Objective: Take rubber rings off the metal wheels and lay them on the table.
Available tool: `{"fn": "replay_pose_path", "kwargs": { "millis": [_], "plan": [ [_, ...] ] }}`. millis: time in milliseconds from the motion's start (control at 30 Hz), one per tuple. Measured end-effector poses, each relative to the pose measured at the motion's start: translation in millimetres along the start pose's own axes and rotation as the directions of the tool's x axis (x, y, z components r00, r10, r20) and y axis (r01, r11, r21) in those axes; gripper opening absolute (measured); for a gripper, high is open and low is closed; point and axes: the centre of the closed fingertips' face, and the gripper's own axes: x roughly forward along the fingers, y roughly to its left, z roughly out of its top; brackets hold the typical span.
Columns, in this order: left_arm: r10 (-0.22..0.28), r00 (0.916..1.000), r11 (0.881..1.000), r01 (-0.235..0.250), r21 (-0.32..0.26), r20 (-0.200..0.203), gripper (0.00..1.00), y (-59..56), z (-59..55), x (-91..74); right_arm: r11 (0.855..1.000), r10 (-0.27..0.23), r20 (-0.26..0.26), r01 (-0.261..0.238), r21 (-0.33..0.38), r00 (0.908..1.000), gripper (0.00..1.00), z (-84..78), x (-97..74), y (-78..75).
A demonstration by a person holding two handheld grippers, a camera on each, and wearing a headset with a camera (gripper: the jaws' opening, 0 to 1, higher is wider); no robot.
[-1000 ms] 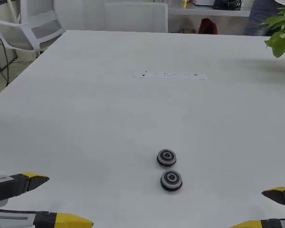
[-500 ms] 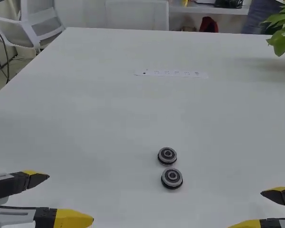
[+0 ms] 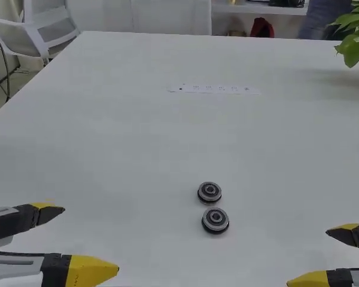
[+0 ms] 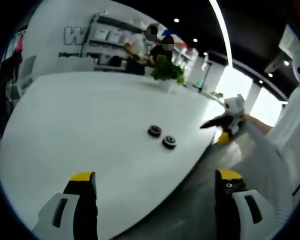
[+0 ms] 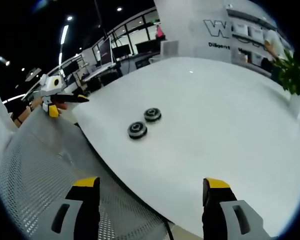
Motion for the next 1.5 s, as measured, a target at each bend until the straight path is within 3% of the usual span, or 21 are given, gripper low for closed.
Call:
{"fn": "replay_pose_path", "kwargs": {
  "millis": [133,267,467,667,933,1300,1500],
  "plan": [
    [-0.032,0.9994,0.999,0.032,0.030,0.011,1.00,-8.0,7.0,-2.7,1.000,-0.006,0.001,0.006,-0.002,1.0000,0.85,1.3,-4.1,-4.3],
    [-0.021,0.9997,0.999,0.020,0.048,0.012,1.00,-7.7,11.4,-5.8,1.000,-0.013,0.005,0.013,-0.020,0.9999,0.85,7.6,-9.0,-7.4],
    [-0.015,0.9999,0.997,0.014,0.078,0.007,1.00,-4.8,19.0,-12.6,0.999,-0.015,0.063,0.017,-0.044,0.9979,0.85,37.2,-20.2,-11.6],
    [0.002,0.9991,0.993,-0.007,0.118,0.041,1.00,-1.7,36.9,-21.4,0.996,-0.028,0.112,0.037,-0.080,0.9933,0.84,64.3,-27.9,-18.1],
    [0.019,0.9990,0.985,-0.026,0.168,0.041,1.00,-0.5,47.7,-27.2,0.994,-0.028,0.138,0.042,-0.101,0.9900,0.84,77.6,-31.4,-21.6],
    [0.024,0.9989,0.980,-0.031,0.197,0.041,1.00,-0.8,53.2,-26.3,0.991,-0.027,0.159,0.047,-0.126,0.9869,0.84,89.3,-36.1,-23.1],
    [0.021,0.9982,0.972,-0.033,0.234,0.056,0.98,-1.3,67.9,-27.1,0.989,-0.024,0.187,0.050,-0.137,0.9821,0.83,102.2,-38.9,-25.4]
  ]
}}
